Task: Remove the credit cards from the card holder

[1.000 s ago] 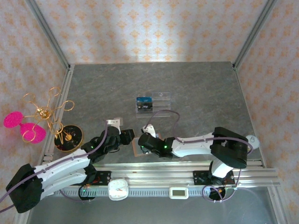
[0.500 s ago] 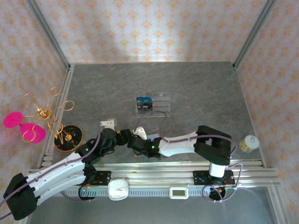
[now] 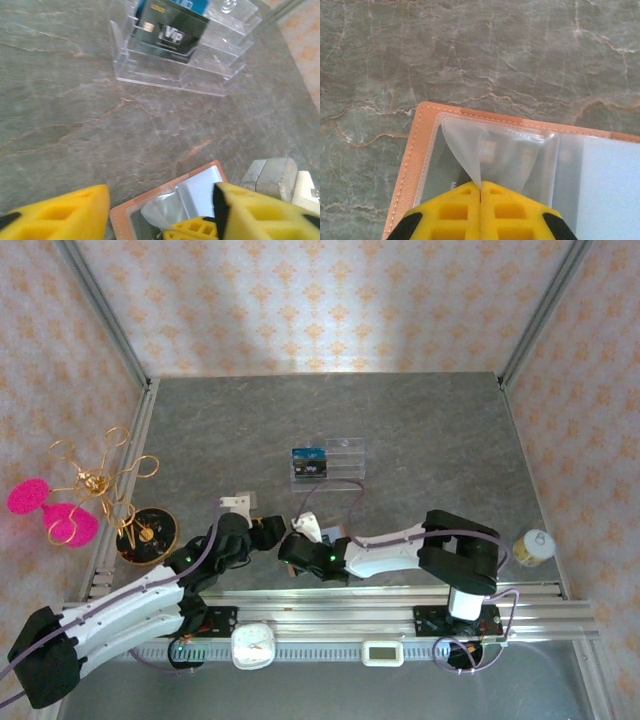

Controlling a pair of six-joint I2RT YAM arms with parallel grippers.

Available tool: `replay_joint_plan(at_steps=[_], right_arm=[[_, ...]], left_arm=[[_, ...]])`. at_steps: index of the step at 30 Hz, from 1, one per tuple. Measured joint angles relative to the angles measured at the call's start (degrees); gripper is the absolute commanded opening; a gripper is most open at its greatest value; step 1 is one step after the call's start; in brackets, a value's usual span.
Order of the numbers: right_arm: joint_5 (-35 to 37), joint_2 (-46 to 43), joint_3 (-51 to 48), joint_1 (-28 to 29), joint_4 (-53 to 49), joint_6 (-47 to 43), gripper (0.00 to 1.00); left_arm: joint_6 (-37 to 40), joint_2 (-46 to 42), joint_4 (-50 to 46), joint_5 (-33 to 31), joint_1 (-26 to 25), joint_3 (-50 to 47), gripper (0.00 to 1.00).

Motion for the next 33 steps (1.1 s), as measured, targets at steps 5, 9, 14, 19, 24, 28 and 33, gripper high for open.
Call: replay_joint_plan(at_steps=[5,9,14,19,24,28,33], right_arm=[[-0.1,-5.1,-5.1,-0.1,3.3,1.6,0.00],[-0.1,-8.3,-7.1,-0.2,6.6,3.0,0.00],[0.0,-9.5,-8.0,-0.3,8.7,4.5,0.00],[0.5,-10.0,-8.9,-0.3,9.4,5.7,0.16],[2.2,-11.8,-10.0,-0.3,9.1,7.3,0.33],[6.7,-16.5,-10.8,-0.3,5.2,10.4,0.31],[11.1,-22.4,-14.0,-0.3,1.3,15.0,0.27]], left_arm=[[-0.7,5.0,5.2,3.8,-0.2,-0.5,0.25],[-1.3,9.6,9.3,6.3,-1.8,-0.6,0.09],[-1.3,16.0,13.0,8.2,-3.4,-0.6,0.03],[-1.3,22.6,13.4,9.3,-3.8,0.1,0.00],[-1.3,27.6,13.5,11.2,-5.2,1.8,0.07],[-1.1,29.8,13.4,12.8,-8.3,4.1,0.13],[-1.0,34.6,13.1,14.2,-11.3,9.1,0.13]])
